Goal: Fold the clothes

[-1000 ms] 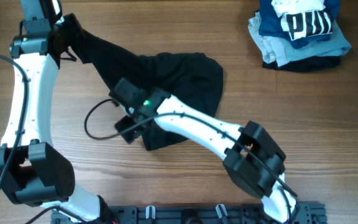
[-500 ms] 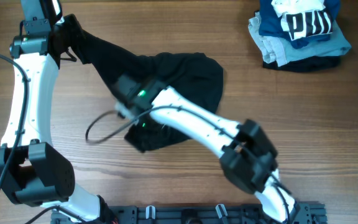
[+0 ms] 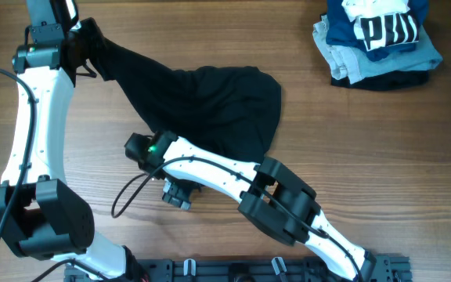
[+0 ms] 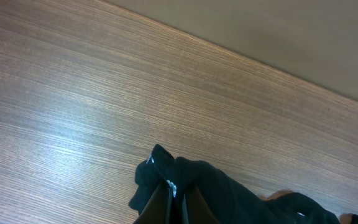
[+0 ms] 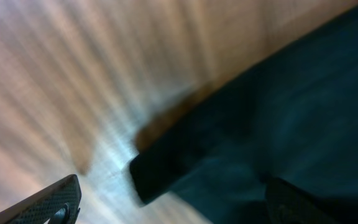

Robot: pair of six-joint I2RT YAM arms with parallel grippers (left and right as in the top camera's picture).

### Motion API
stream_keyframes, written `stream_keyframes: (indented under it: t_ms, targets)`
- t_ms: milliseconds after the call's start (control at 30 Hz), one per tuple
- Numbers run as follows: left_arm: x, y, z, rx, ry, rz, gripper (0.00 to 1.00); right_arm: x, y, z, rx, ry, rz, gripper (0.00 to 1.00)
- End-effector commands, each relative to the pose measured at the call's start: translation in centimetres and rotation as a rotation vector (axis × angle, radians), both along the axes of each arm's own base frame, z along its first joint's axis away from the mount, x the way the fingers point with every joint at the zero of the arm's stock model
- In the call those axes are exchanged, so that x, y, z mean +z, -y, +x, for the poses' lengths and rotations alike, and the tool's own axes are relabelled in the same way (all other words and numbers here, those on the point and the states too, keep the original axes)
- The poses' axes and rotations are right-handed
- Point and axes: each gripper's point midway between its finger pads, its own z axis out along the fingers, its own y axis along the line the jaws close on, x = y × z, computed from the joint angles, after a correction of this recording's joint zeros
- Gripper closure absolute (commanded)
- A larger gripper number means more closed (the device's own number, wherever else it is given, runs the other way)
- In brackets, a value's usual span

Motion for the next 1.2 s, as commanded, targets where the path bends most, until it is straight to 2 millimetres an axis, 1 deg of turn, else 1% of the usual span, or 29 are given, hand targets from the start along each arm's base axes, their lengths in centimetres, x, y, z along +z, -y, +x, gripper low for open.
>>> stream_keyframes:
  t_ms: [0,67,167,233,300,367,400,433,467,500,567,767,867,900,967,1033,1100,1167]
  targets:
    - [0.6,-0.4,0.4,0.009,0.017,-0.012,0.96,0.2,0.1,1.8,0.063,0.072,-0.019,0.04]
    - [0.6,-0.4,0.4,0.009,0.017,-0.013,0.96,0.2,0.1,1.8,0.062,0.071,-0.018,0.04]
    - [0.6,-0.4,0.4,0.009,0.017,-0.013,0.96,0.1,-0.3,1.2,0.118,0.028,0.001,0.08]
    - [0.6,-0.4,0.4,0.009,0.017,-0.013,0.96,0.1,-0.4,1.0,0.134,0.015,0.008,0.13]
    - [0.6,-0.4,0.4,0.009,0.017,-0.013,0.96,0.1,-0.4,1.0,0.137,0.012,0.009,0.22]
    - [0.6,-0.4,0.4,0.009,0.017,-0.012,0.96,0.1,-0.4,1.0,0.140,0.011,0.009,0.48]
    - [0.6,-0.4,0.4,0.009,0.016,-0.012,0.96,0.1,-0.4,1.0,0.140,0.011,0.009,0.67]
    - [0.5,-0.4,0.4,0.009,0.015,-0.013,0.96,0.1,-0.4,1.0,0.140,0.011,0.009,0.74]
    - [0.5,-0.4,0.3,0.009,0.013,-0.013,0.96,0.1,-0.4,1.0,0.144,0.010,0.010,0.77]
    - [0.5,-0.4,0.3,0.009,0.012,-0.013,0.96,0.1,-0.4,0.9,0.147,0.008,0.011,0.84]
    - [0.5,-0.4,0.3,0.009,0.010,-0.013,0.96,0.1,-0.5,0.9,0.155,0.003,0.013,0.94]
    - [0.5,-0.4,0.3,0.009,0.009,-0.013,0.96,0.1,-0.4,0.8,0.146,-0.004,0.012,0.96]
    - [0.5,-0.4,0.3,0.008,0.009,-0.013,0.96,0.9,-0.3,1.4,0.073,0.016,0.020,0.96]
    - [0.5,-0.4,0.3,0.009,0.009,-0.013,0.96,1.6,-0.4,1.8,0.026,0.020,0.039,0.96]
    - [0.5,-0.4,0.3,0.005,0.009,-0.006,0.96,3.6,-0.8,2.5,-0.080,-0.010,0.119,0.96]
    - [0.5,-0.8,0.2,0.017,0.010,0.004,0.96,5.9,-0.5,4.1,-0.224,-0.013,0.199,0.96]
    - [0.7,-1.2,0.1,0.027,0.013,0.003,0.96,8.0,0.7,6.1,-0.361,0.016,0.243,0.96]
    - [1.0,-1.7,-0.1,0.037,0.019,0.003,0.96,10.4,2.8,8.6,-0.485,0.053,0.291,0.96]
